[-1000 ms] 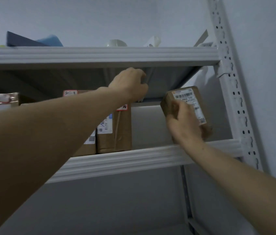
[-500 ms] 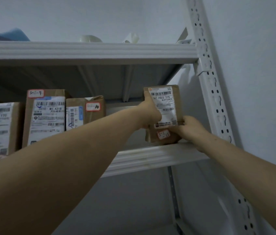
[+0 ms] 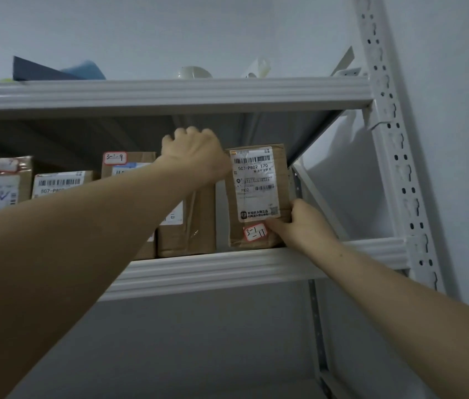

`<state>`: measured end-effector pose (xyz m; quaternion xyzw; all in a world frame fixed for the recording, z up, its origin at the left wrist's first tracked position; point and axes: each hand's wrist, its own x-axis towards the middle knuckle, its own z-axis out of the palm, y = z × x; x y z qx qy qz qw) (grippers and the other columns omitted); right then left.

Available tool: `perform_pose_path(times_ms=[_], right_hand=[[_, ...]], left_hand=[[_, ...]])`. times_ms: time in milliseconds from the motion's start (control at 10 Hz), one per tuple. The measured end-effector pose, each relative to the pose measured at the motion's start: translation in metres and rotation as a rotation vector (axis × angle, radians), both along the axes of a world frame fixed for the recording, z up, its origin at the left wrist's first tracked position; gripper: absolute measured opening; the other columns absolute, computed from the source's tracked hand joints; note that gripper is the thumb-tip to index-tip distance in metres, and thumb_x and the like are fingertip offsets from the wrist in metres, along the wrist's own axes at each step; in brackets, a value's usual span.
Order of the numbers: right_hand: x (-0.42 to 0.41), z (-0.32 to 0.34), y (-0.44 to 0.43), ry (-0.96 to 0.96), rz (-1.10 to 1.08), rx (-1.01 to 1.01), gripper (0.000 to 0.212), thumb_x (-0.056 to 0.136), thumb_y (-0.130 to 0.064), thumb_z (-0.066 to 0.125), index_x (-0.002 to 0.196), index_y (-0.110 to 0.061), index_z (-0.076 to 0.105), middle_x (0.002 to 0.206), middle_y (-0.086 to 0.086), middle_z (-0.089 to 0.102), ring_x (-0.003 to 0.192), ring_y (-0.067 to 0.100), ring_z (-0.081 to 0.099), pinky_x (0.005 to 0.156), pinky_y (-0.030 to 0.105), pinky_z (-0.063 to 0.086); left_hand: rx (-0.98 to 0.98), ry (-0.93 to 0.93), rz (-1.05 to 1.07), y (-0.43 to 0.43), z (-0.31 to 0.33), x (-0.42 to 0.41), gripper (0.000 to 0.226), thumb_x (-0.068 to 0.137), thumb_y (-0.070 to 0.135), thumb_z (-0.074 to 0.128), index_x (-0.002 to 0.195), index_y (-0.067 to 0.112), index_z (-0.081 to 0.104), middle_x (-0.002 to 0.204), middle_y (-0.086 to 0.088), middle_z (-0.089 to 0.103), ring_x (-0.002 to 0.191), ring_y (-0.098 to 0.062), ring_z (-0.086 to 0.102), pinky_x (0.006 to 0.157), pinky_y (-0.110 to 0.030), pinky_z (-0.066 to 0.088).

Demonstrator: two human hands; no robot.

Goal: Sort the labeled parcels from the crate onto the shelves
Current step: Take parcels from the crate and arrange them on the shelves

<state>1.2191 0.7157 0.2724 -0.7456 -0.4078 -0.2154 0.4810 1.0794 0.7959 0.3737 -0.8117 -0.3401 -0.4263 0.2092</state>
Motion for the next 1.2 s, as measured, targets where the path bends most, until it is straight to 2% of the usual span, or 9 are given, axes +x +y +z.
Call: perform_pose_path(times_ms=[100, 200, 300, 400, 600, 800, 900, 1100, 1200], right_hand=[[-0.004, -0.003, 0.004, -0.012, -0.008, 0.020, 0.038, 0.090, -0.036, 0.060, 0.114, -0.008, 0.053, 0.114, 0.007, 0.064, 0.105, 0.026, 0.060, 0.083, 0.034, 0.049], [-0.010, -0.004, 0.009, -0.013, -0.028, 0.022, 0.035, 0.091, -0.034, 0.059, 0.112, -0.007, 0.051, 0.113, 0.009, 0.063, 0.105, 0.027, 0.059, 0.083, 0.034, 0.049], [-0.014, -0.004, 0.014, -0.005, -0.036, 0.018, 0.037, 0.091, -0.035, 0.059, 0.113, -0.007, 0.049, 0.114, 0.009, 0.063, 0.105, 0.029, 0.060, 0.084, 0.036, 0.050], [-0.016, -0.004, 0.017, 0.017, -0.032, 0.019, 0.039, 0.091, -0.037, 0.059, 0.113, -0.008, 0.048, 0.115, 0.009, 0.063, 0.105, 0.029, 0.060, 0.083, 0.036, 0.050], [-0.014, -0.004, 0.015, 0.010, -0.030, 0.015, 0.035, 0.090, -0.037, 0.060, 0.108, -0.008, 0.050, 0.112, 0.009, 0.063, 0.103, 0.028, 0.060, 0.076, 0.031, 0.046], [-0.014, -0.005, 0.016, -0.001, -0.012, -0.002, 0.042, 0.090, -0.037, 0.060, 0.116, -0.007, 0.048, 0.117, 0.009, 0.061, 0.108, 0.029, 0.059, 0.087, 0.039, 0.050], [-0.015, -0.005, 0.015, 0.008, 0.004, 0.006, 0.044, 0.089, -0.037, 0.061, 0.119, -0.008, 0.046, 0.116, 0.007, 0.062, 0.107, 0.026, 0.059, 0.086, 0.037, 0.050], [-0.013, -0.007, 0.015, 0.042, 0.034, 0.001, 0.052, 0.086, -0.039, 0.065, 0.123, -0.009, 0.044, 0.117, 0.004, 0.061, 0.106, 0.024, 0.059, 0.080, 0.032, 0.048], [-0.013, -0.010, 0.015, 0.026, 0.032, 0.018, 0.058, 0.084, -0.041, 0.067, 0.125, -0.008, 0.042, 0.118, 0.004, 0.059, 0.107, 0.024, 0.058, 0.076, 0.030, 0.045]], left_hand=[[-0.137, 0.062, -0.053, 0.013, -0.004, -0.008, 0.029, 0.092, 0.029, 0.042, 0.111, 0.009, 0.051, 0.114, -0.013, 0.055, 0.115, -0.032, 0.049, 0.111, -0.051, 0.026], [-0.175, 0.134, -0.095, 0.024, -0.009, -0.010, 0.014, 0.092, 0.027, 0.045, 0.093, 0.014, 0.051, 0.092, -0.004, 0.053, 0.092, -0.023, 0.053, 0.098, -0.044, 0.041], [-0.126, 0.156, -0.092, 0.029, -0.010, -0.011, 0.019, 0.091, 0.026, 0.048, 0.105, 0.014, 0.053, 0.093, -0.004, 0.054, 0.093, -0.025, 0.053, 0.096, -0.044, 0.042], [-0.106, 0.172, -0.094, 0.034, -0.008, -0.011, 0.022, 0.092, 0.026, 0.048, 0.109, 0.014, 0.055, 0.096, -0.005, 0.056, 0.094, -0.026, 0.054, 0.096, -0.043, 0.044], [-0.112, 0.184, -0.112, 0.037, -0.007, -0.010, 0.022, 0.089, 0.022, 0.049, 0.109, 0.015, 0.055, 0.097, -0.005, 0.059, 0.089, -0.022, 0.056, 0.081, -0.036, 0.047], [-0.112, 0.179, -0.100, 0.033, -0.008, -0.013, 0.018, 0.088, 0.019, 0.051, 0.106, 0.016, 0.054, 0.093, -0.002, 0.056, 0.093, -0.022, 0.055, 0.101, -0.048, 0.039], [-0.110, 0.167, -0.098, 0.033, -0.008, -0.014, 0.019, 0.088, 0.017, 0.052, 0.106, 0.016, 0.054, 0.091, -0.001, 0.055, 0.093, -0.023, 0.055, 0.105, -0.051, 0.036], [-0.088, 0.131, -0.112, 0.026, -0.010, -0.021, 0.010, 0.089, 0.019, 0.052, 0.098, 0.015, 0.050, 0.079, 0.001, 0.049, 0.085, -0.021, 0.051, 0.104, -0.049, 0.036], [-0.042, 0.100, -0.124, 0.024, -0.011, -0.025, 0.022, 0.088, 0.021, 0.055, 0.108, 0.014, 0.050, 0.092, -0.004, 0.054, 0.093, -0.024, 0.052, 0.104, -0.048, 0.036]])
